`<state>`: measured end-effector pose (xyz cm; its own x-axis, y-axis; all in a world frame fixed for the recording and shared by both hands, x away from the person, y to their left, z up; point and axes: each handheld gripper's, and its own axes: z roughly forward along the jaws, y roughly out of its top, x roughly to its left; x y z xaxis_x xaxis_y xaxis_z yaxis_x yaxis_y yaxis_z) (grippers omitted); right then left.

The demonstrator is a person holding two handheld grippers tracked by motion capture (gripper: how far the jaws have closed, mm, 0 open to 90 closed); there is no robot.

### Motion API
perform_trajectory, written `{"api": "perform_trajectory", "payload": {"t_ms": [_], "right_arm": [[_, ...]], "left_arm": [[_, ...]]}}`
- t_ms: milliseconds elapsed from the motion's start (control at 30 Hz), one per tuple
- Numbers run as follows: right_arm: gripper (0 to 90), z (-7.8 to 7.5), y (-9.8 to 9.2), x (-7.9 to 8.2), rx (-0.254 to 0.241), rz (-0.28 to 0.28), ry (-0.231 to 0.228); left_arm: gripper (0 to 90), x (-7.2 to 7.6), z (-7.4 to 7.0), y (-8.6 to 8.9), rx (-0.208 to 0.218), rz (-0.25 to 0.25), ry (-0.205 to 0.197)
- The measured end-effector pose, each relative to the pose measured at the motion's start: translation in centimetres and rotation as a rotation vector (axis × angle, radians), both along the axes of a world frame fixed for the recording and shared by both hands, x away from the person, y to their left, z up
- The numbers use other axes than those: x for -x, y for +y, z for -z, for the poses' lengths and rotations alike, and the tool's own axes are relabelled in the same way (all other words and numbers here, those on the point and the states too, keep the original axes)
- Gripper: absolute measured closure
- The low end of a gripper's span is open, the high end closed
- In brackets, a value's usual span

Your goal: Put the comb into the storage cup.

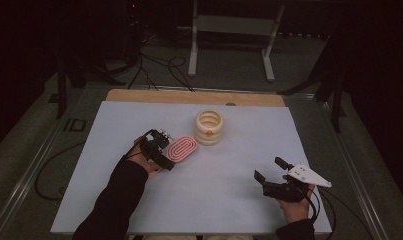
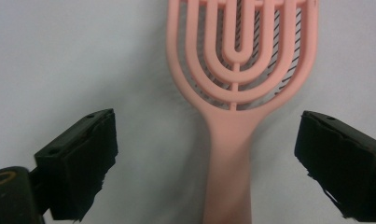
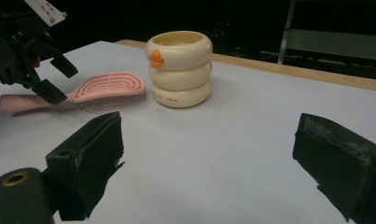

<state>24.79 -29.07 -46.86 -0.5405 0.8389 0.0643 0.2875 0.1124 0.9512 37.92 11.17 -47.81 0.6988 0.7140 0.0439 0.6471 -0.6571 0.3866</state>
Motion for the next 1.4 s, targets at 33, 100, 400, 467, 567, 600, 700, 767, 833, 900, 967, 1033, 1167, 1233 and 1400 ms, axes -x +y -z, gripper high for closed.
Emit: {"api": "perform_trajectory", "payload": {"t_ms": [33, 100, 400, 467, 567, 600, 700, 767, 833, 900, 967, 1033, 1167, 1233, 1400], "right_arm": [[8.4, 0.0, 0.0, 0.0, 0.001, 0.0, 0.0], [8.4, 0.0, 0.0, 0.0, 0.002, 0.0, 0.001], [8.4, 0.0, -0.1, 0.0, 0.001, 0.005, -0.002], [8.4, 0.0, -0.1, 0.0, 0.001, 0.004, 0.002], [8.4, 0.0, 0.0, 0.0, 0.002, 0.004, 0.003], [8.4, 0.0, -0.1, 0.0, 0.001, 0.005, 0.003], [8.4, 0.0, -0.1, 0.0, 0.002, 0.006, 0.004], [8.4, 0.0, -0.1, 0.0, 0.006, 0.009, 0.005], [8.4, 0.0, -0.1, 0.0, 0.009, 0.01, 0.006], [8.4, 0.0, -0.1, -0.1, 0.008, 0.008, 0.006], [8.4, 0.0, -0.1, -0.1, 0.009, 0.009, 0.005], [8.4, 0.1, -0.1, -0.1, 0.008, 0.01, 0.007], [8.4, 0.1, 0.0, -0.1, 0.009, 0.008, 0.009], [8.4, 0.1, 0.0, -0.1, 0.009, 0.008, 0.009], [8.4, 0.1, -0.1, -0.1, 0.008, 0.01, 0.008]], "left_arm": [[10.7, 0.0, 0.1, -0.1, -0.007, -0.002, 0.003], [12.5, 0.0, 0.2, -0.2, -0.02, 0.001, 0.011], [21.9, 0.1, 0.8, -0.7, -0.051, 0.023, 0.046], [26.6, 0.0, 0.8, -0.8, -0.056, 0.029, 0.068], [36.7, -0.1, 0.9, -0.8, -0.062, 0.027, 0.088], [40.4, -0.1, 0.9, -0.8, -0.065, 0.027, 0.093], [49.0, -0.2, 1.0, -0.8, -0.067, 0.03, 0.112], [51.6, -0.2, 1.0, -0.8, -0.067, 0.03, 0.112], [57.4, -0.3, 1.1, -0.7, -0.058, 0.03, 0.134], [60.0, -0.4, 1.1, -0.7, -0.059, 0.026, 0.14], [61.1, -0.4, 1.1, -0.7, -0.06, 0.025, 0.148], [63.8, -0.5, 1.1, -0.7, -0.063, 0.024, 0.155], [67.4, -0.5, 1.1, -0.7, -0.061, 0.005, 0.161], [67.9, -0.5, 1.1, -0.7, -0.061, 0.005, 0.161], [69.9, -0.5, 1.0, -0.7, -0.058, 0.018, 0.166]]}}
